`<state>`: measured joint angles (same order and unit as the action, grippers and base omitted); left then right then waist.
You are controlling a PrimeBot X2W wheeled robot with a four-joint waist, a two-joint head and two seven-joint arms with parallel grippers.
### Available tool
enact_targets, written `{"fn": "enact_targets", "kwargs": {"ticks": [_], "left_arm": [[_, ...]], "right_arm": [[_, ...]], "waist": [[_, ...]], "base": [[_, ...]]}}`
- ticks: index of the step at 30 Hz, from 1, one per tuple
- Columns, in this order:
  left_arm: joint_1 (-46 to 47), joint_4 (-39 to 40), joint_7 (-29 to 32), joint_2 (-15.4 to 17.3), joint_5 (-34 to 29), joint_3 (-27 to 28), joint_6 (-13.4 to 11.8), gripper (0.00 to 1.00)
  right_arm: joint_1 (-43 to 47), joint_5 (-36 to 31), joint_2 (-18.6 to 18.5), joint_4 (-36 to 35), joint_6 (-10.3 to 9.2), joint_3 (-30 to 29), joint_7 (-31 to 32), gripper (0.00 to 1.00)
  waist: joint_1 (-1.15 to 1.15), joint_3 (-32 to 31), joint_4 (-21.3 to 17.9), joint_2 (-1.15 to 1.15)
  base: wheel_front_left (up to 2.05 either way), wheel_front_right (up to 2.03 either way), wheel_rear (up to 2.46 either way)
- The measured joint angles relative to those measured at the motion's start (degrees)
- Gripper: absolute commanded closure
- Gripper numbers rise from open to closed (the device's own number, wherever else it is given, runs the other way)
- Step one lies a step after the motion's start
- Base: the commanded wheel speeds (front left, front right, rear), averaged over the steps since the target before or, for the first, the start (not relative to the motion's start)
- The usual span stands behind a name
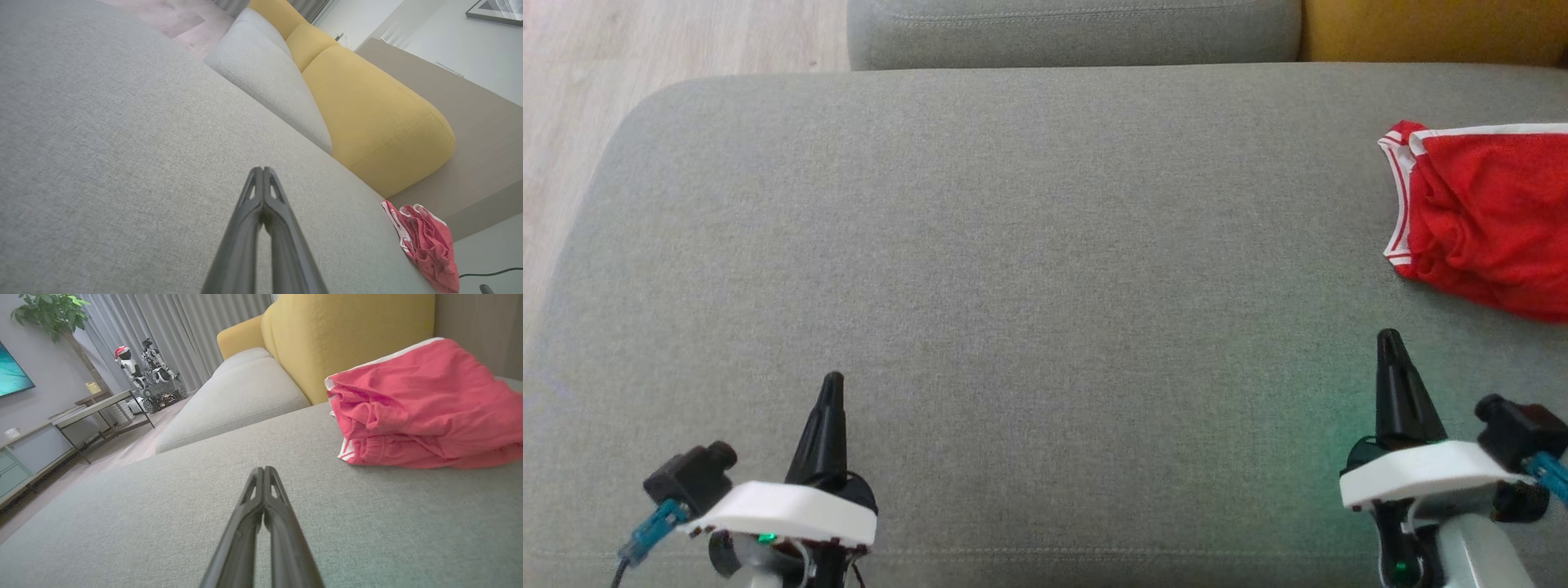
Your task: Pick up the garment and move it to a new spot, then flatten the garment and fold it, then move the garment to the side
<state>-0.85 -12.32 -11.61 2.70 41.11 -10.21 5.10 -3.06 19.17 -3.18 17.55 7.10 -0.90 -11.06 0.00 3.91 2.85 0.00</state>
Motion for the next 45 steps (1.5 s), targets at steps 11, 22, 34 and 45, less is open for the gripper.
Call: {"fn": "enact_targets", "kwargs": {"ticks": [11,22,34,45], "left_arm": [[0.3,-0.3,1.5,0.1,5.6,1.2,0.0,1.00],[0.5,-0.7,3.0,0.2,11.1,2.1,0.5,1.00],[1.2,-1.0,4.8,0.3,17.1,3.7,0.5,1.00],[1.2,-1.3,6.6,0.4,23.0,5.2,1.0,1.00]], "right_arm": [[0.0,7.6,0.0,-0.1,0.00,-0.8,1.9,1.00],[0.0,15.1,0.1,-0.2,0.00,-1.4,3.8,1.00],[0.0,23.3,0.2,-0.4,0.00,-2.2,5.6,1.00],[-0.1,31.4,0.2,-0.4,0.00,-3.0,7.5,1.00]], "waist": [[0.00,-0.4,-0.3,0.00],[0.00,-0.8,-0.6,0.00],[0.00,-1.2,-0.9,0.00],[0.00,-1.6,-1.2,0.00]], "base": [[0.00,0.00,0.00],[0.00,0.00,0.00],[0.00,0.00,0.00],[0.00,0.00,0.00]]}}
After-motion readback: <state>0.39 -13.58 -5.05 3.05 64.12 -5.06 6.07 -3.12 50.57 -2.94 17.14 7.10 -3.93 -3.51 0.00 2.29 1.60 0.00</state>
